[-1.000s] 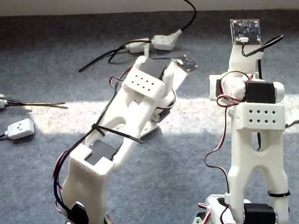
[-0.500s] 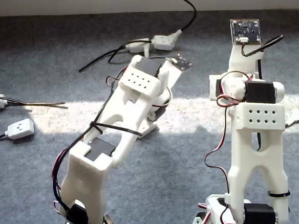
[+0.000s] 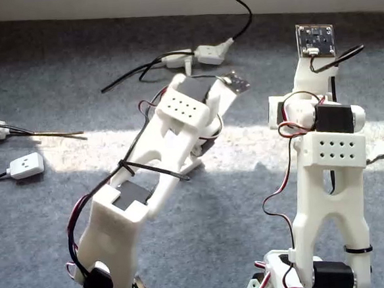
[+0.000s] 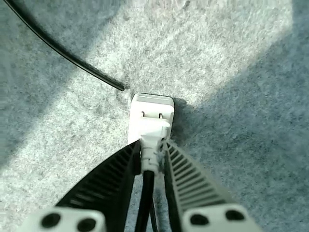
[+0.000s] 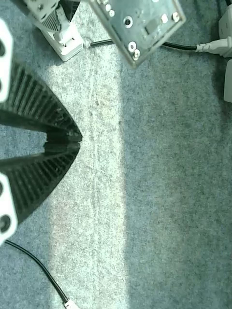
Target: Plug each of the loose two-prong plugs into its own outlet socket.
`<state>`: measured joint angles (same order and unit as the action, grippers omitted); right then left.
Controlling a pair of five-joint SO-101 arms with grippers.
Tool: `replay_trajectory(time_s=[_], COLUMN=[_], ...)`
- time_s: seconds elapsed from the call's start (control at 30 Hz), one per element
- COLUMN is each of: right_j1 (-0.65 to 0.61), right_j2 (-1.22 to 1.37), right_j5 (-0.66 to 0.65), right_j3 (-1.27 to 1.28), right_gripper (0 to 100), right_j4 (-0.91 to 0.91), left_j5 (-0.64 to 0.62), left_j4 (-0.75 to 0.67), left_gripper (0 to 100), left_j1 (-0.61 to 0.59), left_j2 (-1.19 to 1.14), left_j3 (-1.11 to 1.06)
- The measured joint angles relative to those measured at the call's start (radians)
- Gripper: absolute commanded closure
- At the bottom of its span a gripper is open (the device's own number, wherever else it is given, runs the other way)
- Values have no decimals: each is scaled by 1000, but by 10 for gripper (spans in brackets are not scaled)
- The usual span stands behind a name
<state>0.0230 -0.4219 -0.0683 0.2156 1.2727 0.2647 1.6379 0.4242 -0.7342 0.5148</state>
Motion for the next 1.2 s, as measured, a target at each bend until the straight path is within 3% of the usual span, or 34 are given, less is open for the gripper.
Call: replay_trajectory(time_s=[0.47,0.77,1.03,1.2], right_j1=[0,0,0,0], right_j2=[0,0,0,0], right_j5=[0,0,0,0], right_j3=[0,0,0,0], right_gripper=[991,991,991,991], right_j4=[0,0,0,0], left_j5=[20,38,26,26], left_j4=[-21,28,104,110], left_gripper=[983,801,779,783], left_j1=[-20,-37,-91,-94], left_j2=[-49,-87,-89,-21], left_j3=[3,109,255,235])
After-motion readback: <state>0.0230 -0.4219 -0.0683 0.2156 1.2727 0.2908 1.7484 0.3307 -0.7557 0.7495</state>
